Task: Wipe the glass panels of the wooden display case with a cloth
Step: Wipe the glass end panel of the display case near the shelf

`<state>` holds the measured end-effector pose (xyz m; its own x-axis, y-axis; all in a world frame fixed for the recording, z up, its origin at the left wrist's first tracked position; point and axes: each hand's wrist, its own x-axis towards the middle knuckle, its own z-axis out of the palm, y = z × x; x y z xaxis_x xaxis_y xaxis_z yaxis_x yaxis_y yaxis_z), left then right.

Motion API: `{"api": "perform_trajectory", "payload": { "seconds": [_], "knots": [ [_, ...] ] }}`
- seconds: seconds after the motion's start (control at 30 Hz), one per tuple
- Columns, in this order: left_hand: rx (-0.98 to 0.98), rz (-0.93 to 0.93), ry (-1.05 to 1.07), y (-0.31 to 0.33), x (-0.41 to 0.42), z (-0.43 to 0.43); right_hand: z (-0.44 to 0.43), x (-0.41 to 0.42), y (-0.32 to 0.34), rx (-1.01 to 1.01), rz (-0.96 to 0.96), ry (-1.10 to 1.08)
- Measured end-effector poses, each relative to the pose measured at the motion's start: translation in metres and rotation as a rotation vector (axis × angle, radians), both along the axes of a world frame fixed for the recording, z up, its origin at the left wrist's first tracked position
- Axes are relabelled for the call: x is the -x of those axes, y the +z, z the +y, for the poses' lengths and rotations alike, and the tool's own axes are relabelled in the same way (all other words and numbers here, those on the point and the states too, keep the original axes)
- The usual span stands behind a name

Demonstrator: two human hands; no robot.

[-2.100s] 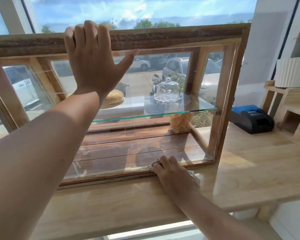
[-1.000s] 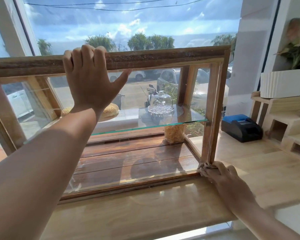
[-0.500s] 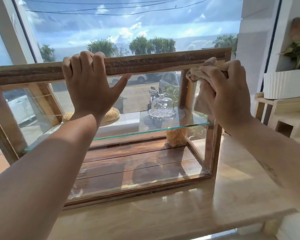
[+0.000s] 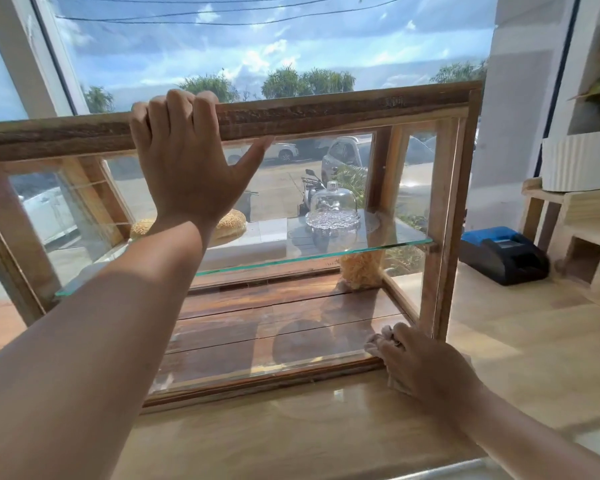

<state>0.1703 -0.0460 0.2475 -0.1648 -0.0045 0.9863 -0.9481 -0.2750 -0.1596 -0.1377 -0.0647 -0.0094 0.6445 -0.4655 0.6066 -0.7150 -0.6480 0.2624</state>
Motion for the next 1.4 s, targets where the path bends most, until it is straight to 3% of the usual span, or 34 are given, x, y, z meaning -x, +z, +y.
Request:
{"api": "perform_trajectory", "payload": {
  "seconds": [0.07,0.2,0.37,0.47,0.6,0.73,0.83,0.9,1.1,1.2,1.27,1.4],
  "knots": [
    [0.000,0.001,-0.003,0.000,0.000,0.000,-0.007,0.002,0.031,0.092,0.017,0.030],
    [-0.004,-0.004,-0.002,0.000,0.000,0.001,-0.010,-0.015,0.129,0.282,-0.156,0.133],
    [0.002,-0.015,-0.001,0.001,0.000,0.001,-0.011,-0.053,0.228,0.523,-0.568,0.022],
    [0.001,-0.011,-0.008,0.001,0.001,0.001,-0.013,-0.068,0.196,0.438,-0.470,0.004],
    [0.005,-0.010,0.003,0.001,0.000,0.000,-0.013,-0.060,0.086,0.038,-0.380,0.025],
    [0.018,-0.016,-0.008,0.000,0.001,-0.001,0.004,-0.048,0.005,0.079,0.054,0.143],
    [0.009,0.000,-0.008,0.000,0.002,0.001,0.005,-0.051,0.001,0.119,0.161,0.192],
    [0.002,0.005,-0.008,0.000,0.002,0.002,-0.006,-0.059,0.035,0.215,0.093,0.204],
    [-0.018,-0.006,0.010,0.002,0.001,0.004,0.007,-0.098,0.201,0.436,-0.429,0.172],
    [-0.033,-0.016,0.013,0.004,0.000,0.005,0.008,-0.114,0.238,0.534,-0.651,0.132],
    [-0.053,-0.048,-0.005,0.007,-0.005,0.008,0.004,-0.123,0.223,0.504,-0.620,0.166],
    [-0.162,-0.202,-0.005,0.014,-0.028,0.018,0.001,-0.125,0.142,0.394,-0.318,0.220]
  ]
}}
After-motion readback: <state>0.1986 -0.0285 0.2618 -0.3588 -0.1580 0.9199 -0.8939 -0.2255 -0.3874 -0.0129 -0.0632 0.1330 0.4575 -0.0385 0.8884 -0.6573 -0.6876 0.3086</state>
